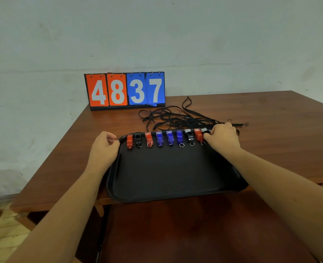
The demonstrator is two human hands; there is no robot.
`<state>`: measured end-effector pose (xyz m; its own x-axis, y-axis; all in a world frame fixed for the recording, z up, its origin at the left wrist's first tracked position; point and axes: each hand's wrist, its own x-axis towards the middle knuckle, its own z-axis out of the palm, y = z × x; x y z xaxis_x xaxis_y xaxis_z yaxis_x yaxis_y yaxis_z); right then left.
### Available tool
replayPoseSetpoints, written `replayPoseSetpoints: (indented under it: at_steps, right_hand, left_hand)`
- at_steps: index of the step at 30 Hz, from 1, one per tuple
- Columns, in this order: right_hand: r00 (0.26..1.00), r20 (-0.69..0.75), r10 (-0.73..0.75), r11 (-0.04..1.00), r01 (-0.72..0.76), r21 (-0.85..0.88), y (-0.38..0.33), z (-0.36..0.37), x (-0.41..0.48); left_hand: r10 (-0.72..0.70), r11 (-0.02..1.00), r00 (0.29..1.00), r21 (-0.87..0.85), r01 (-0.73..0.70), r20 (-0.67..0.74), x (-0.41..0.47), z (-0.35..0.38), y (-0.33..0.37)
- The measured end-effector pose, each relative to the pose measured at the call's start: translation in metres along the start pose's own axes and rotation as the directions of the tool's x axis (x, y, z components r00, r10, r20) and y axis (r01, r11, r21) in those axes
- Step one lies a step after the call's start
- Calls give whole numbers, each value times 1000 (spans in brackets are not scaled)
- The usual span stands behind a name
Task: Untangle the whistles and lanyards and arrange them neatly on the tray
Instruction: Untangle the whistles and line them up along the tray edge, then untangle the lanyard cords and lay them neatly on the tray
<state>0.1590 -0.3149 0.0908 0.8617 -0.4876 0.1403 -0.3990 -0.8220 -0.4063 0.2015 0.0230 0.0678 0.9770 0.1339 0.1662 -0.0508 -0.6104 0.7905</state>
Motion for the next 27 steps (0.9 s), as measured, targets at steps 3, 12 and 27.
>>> replayPoseSetpoints:
  at_steps: [3, 12, 27]
  right_hand:
    - [1000, -2, 7, 1000, -7, -6, -1, -1, -4]
    - [999, -36, -36, 998, 37, 44, -9, -18, 1]
    - [841, 378, -387, 922, 353, 157, -105, -11, 73]
  left_hand:
    - [4, 1000, 1000, -11, -4, 1, 0, 0, -1]
    - [81, 993, 996, 94, -77, -37, 9, -11, 20]
    - [226, 826, 834, 354, -438, 503, 88, 56, 113]
